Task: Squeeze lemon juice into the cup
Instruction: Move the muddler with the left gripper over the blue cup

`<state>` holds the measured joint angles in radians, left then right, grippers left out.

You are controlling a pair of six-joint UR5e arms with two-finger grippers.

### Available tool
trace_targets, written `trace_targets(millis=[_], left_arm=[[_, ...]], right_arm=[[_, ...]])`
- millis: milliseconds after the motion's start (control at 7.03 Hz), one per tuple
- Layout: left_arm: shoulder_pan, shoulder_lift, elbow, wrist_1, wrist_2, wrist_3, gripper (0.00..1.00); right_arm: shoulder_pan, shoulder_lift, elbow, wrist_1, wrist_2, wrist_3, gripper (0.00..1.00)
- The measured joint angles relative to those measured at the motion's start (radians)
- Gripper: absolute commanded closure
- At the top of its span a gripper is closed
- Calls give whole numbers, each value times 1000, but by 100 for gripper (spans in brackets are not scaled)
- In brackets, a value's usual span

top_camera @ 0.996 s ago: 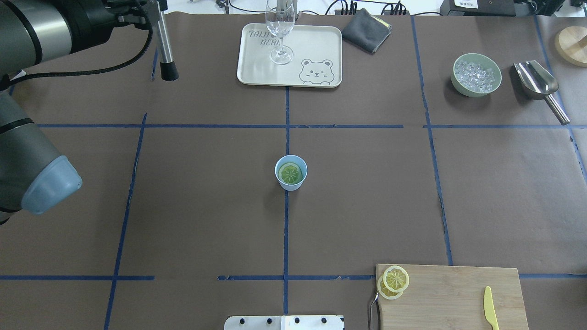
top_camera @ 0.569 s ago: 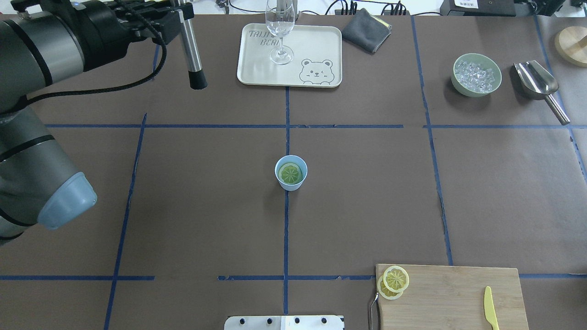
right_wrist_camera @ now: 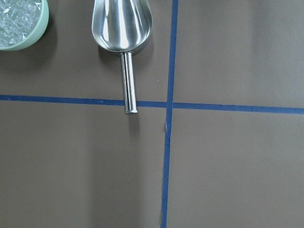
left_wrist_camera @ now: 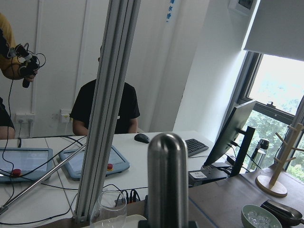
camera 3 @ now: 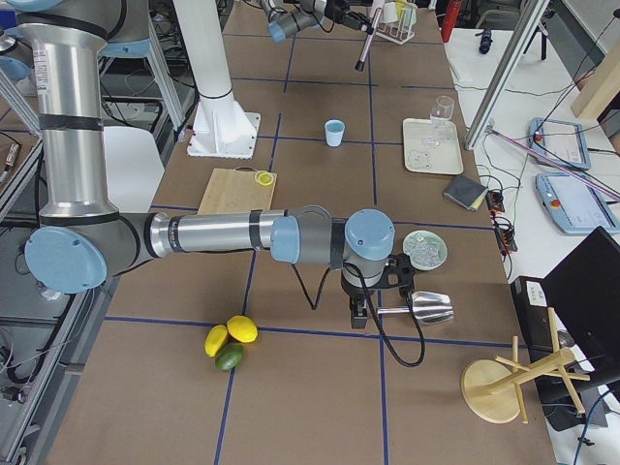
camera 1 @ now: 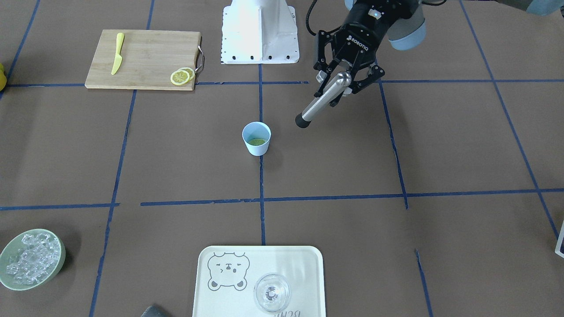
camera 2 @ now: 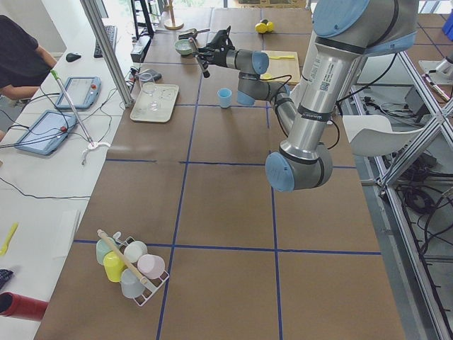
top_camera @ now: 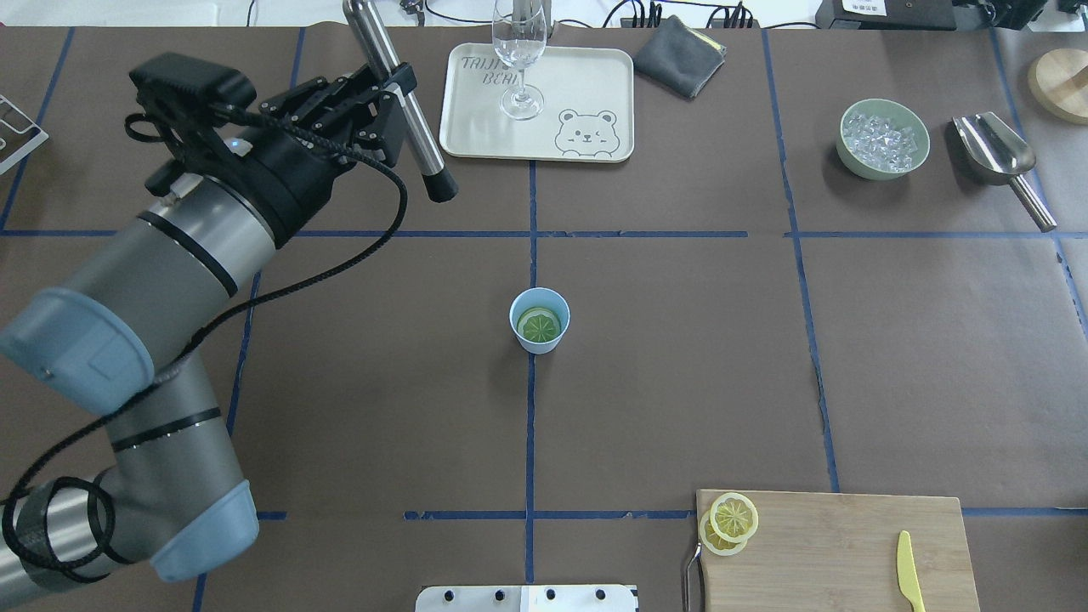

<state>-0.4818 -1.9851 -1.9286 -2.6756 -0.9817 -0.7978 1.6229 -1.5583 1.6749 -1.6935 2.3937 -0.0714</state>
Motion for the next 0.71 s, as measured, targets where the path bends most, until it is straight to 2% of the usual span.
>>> trace_targets(millis=[427,712], left_arm=[[256,-25,48,-78,351,149,100],[325,-74,108,-97,416,234,100]], right_arm=[[0,-5,5,0,1,8,0],[0,-6,7,0,2,8,0]])
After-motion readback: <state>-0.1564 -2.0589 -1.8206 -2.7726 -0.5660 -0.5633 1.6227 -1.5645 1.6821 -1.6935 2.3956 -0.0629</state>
